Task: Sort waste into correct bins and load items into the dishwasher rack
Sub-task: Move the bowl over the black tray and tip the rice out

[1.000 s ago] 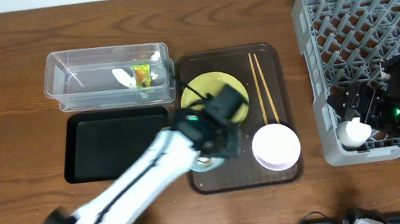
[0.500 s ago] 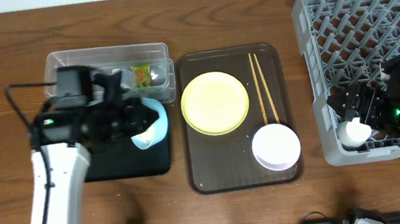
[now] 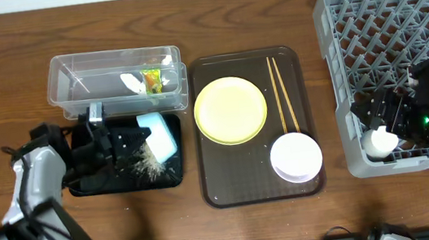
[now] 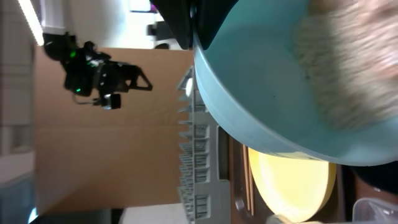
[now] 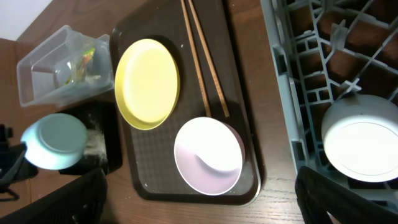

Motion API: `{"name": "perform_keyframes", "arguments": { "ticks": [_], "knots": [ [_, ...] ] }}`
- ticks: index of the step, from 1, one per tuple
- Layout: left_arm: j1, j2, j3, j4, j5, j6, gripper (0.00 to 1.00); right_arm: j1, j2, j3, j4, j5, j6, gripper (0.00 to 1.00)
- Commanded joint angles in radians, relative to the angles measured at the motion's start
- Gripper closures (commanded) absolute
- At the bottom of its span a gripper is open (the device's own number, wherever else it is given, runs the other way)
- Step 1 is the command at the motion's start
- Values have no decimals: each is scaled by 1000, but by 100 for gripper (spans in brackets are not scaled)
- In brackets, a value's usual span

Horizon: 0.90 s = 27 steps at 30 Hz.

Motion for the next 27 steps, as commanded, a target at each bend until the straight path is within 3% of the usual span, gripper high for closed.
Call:
{"name": "perform_keyframes", "arguments": {
  "ticks": [1,11,14,17,21,24,27],
  "knots": [
    [5,33,2,1,91,85,94,-6,-8,12,-2,-15,-13,6],
    [10,41,2,14,91,78,94,-6,-8,12,-5,-15,-13,6],
    [14,41,2,41,68,133,94,-6,-8,12,-8,-15,-13,6],
    [24,40,3,45,91,-5,93,-6,-8,12,-8,-15,-13,6],
    [23,20,3,23,66,97,94,-6,-8,12,-9,-15,-13,6],
    [28,19,2,-9,91,-32,94,-6,-8,12,-9,-16,-13,5],
    [27,10,2,23,90,9,94,-6,-8,12,-13,-15,-13,5]
  ]
}}
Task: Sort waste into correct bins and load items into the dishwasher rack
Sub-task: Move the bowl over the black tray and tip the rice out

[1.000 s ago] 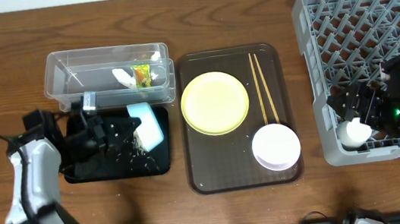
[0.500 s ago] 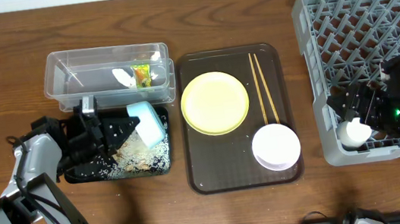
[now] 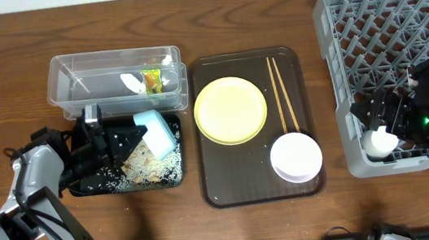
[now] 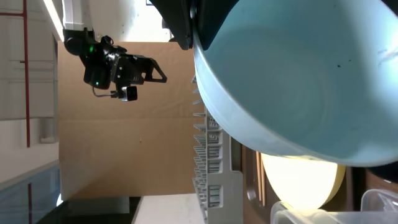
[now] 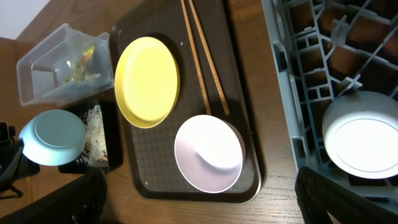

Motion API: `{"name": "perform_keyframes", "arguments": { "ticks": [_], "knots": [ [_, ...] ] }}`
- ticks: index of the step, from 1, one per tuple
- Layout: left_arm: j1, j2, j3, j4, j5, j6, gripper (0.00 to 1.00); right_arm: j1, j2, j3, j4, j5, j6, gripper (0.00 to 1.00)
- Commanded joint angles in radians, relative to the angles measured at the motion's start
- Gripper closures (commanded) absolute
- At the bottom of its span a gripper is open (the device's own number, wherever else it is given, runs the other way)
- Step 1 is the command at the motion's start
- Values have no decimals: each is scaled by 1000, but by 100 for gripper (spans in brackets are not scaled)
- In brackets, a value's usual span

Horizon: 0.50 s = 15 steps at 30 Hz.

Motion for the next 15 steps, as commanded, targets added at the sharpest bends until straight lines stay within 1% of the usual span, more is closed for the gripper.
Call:
{"name": "perform_keyframes", "arguments": {
  "ticks": [1,2,3,4,5,6,7,8,9,10,12,15],
  "knots": [
    [12,-22,3,31,28,-49,94,-6,-8,12,-2,-15,-13,5],
    [14,-22,3,23,28,-105,94,-6,-8,12,-2,-15,-13,5],
    [11,-26,3,2,29,-111,94,-6,-8,12,-2,-15,-13,5],
    [2,-31,3,-20,28,-77,94,-6,-8,12,-3,-15,-13,5],
    [-3,-35,3,-5,25,-42,94,-6,-8,12,-3,-15,-13,5],
    [4,-35,3,47,2,-48,94,-6,-8,12,-2,-15,-13,5],
    [13,-35,3,79,-11,-104,94,-6,-8,12,-2,-15,-13,5],
    [18,-34,3,78,15,-153,94,-6,-8,12,-2,-15,-13,5],
    [11,-39,4,48,29,-158,93,-6,-8,12,-4,-16,-13,6],
    [-1,-50,4,21,29,-131,94,-6,-8,12,-8,-16,-13,5],
    [-13,-71,5,25,13,-92,94,-6,-8,12,-14,-8,-14,5],
    [-15,-106,5,31,11,-93,94,-6,-8,12,-14,-8,-13,5]
  ]
}}
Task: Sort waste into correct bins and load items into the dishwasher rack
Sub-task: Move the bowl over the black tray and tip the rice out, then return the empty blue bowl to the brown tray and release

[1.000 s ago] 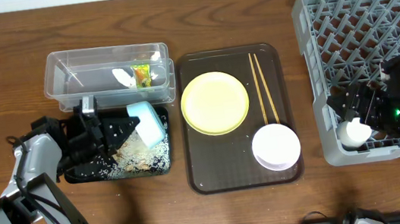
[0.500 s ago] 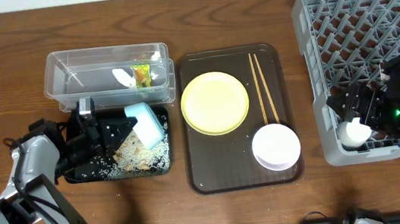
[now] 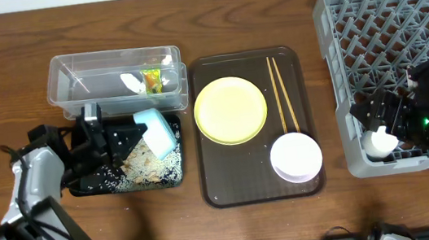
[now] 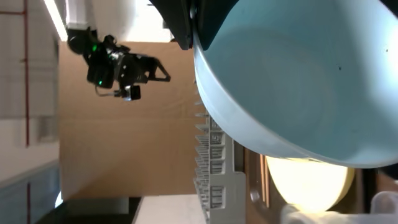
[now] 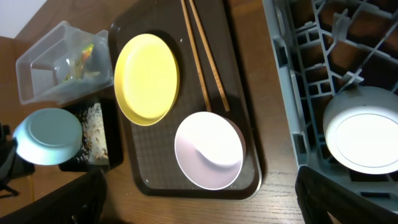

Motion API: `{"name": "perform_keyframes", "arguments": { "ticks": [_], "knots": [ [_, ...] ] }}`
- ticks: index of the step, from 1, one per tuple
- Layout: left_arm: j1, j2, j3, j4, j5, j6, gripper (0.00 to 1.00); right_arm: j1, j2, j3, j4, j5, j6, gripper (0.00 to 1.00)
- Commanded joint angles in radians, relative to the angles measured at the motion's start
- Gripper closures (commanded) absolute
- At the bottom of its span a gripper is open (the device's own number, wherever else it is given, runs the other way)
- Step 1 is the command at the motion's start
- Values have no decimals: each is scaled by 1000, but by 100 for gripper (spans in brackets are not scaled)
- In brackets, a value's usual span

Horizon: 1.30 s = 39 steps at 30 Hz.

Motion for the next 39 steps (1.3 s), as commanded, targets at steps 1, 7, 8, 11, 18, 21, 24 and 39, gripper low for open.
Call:
{"name": "perform_keyframes", "arguments": {
  "ticks": [1,7,8,11,18,21,24,39],
  "knots": [
    [-11,-58,6,-16,12,9,94,-6,-8,12,-2,-8,-13,5],
    [-107,-225,8,-11,-275,-90,94,-6,-8,12,3,-8,-13,5],
    [-128,-256,10,3,-361,-137,94,-6,-8,12,4,-8,-13,5],
    [-217,-359,12,55,-626,-283,94,-6,-8,12,6,-8,-13,5],
    [-593,-456,12,171,-982,-492,94,-6,-8,12,7,-8,-13,5],
    [-822,-423,12,225,-1162,-564,94,-6,-8,12,13,-8,-13,5],
    [-1045,-361,12,270,-1338,-632,94,-6,-8,12,14,-8,-13,4],
    [-1390,-80,81,367,-1526,-720,53,-6,-8,12,15,-8,-13,4]
  ]
}}
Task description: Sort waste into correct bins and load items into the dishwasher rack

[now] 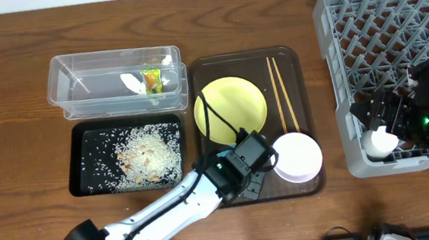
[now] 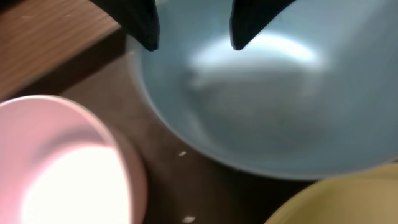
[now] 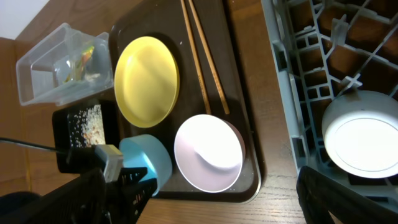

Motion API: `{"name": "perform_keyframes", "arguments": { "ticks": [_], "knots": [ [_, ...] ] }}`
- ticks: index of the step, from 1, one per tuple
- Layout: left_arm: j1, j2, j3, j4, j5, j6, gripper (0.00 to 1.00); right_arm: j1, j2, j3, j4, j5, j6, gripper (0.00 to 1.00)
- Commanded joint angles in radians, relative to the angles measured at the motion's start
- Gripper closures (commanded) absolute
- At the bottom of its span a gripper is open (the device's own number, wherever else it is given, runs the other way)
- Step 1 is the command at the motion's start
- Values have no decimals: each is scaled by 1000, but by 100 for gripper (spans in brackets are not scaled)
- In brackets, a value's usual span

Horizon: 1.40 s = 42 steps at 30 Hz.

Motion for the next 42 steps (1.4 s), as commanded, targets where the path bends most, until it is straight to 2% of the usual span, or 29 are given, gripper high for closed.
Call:
{"name": "perform_keyframes", "arguments": {
  "ticks": [1,4,8,15,21,25,32,42],
  "knots": [
    [3,-21,97,-48,-47,-10,46,-6,-8,12,5,-8,-13,4],
    [22,-43,178,-109,-51,10,39,-6,-8,12,10,-4,-13,4],
    [68,-81,255,-151,-80,40,33,-6,-8,12,10,5,-13,4],
    [172,-147,275,-170,-105,101,32,-6,-8,12,9,18,-13,3],
    [263,-273,275,-223,-178,140,31,-6,-8,12,9,18,-13,1],
    [307,-395,275,-225,-184,146,20,-6,-8,12,9,18,-6,1],
    [312,-537,275,-225,-180,145,15,-6,-8,12,9,18,-6,1],
    [312,-547,274,-237,-180,145,12,-6,-7,12,9,18,-6,1]
  ]
}}
